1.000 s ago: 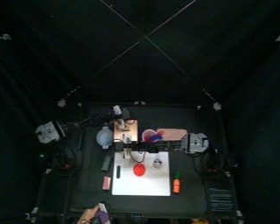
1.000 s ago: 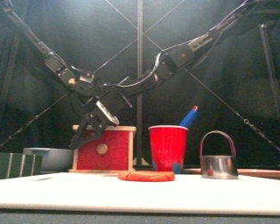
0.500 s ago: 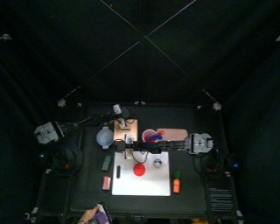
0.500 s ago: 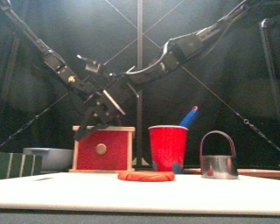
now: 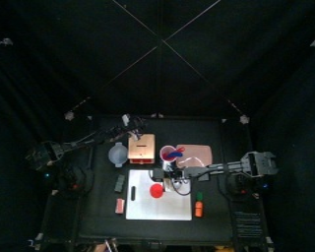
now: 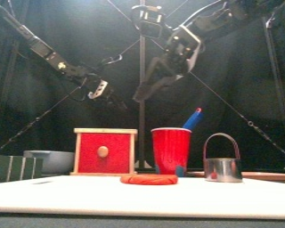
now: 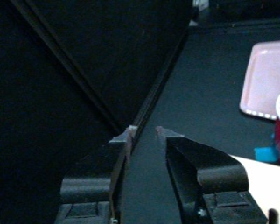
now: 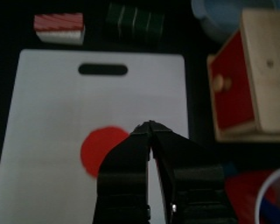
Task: Get the cutter from the drawer then cut the dough then place the extra dough in the bowl
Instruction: Cut the dough
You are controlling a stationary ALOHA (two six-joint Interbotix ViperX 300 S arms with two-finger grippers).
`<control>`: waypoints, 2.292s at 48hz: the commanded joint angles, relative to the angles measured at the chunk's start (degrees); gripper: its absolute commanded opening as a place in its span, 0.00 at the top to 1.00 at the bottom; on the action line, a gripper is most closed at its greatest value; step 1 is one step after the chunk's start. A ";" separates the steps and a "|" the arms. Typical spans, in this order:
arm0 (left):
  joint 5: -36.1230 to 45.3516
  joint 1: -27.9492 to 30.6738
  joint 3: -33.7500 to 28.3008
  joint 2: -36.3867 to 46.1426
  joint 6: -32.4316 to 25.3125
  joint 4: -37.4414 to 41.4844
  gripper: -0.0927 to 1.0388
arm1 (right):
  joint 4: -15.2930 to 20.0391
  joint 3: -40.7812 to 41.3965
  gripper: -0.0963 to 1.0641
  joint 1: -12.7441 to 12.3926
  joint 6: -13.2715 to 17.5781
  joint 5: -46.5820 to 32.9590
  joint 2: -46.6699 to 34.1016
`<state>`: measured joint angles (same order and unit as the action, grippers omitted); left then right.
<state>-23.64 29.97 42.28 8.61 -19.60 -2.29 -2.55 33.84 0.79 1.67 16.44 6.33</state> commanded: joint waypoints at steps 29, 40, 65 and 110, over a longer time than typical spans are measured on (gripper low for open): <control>-21.09 -22.50 16.96 10.72 -0.09 -12.83 0.29 | 1.76 5.27 0.26 0.00 0.09 14.15 3.16; -21.18 -23.55 17.58 10.72 -0.09 -13.36 0.29 | 0.26 5.80 0.26 0.09 0.09 15.64 2.55; -21.18 -24.26 19.51 10.37 0.00 -15.56 0.29 | 0.09 5.89 0.36 -0.26 0.09 15.82 1.05; -20.92 -28.39 22.24 6.68 -0.35 -18.72 0.29 | 2.02 -11.95 0.52 4.31 -0.44 16.79 -9.05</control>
<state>-44.21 1.58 64.95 15.29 -19.86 -21.01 -0.44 24.43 5.01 1.32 33.13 -2.81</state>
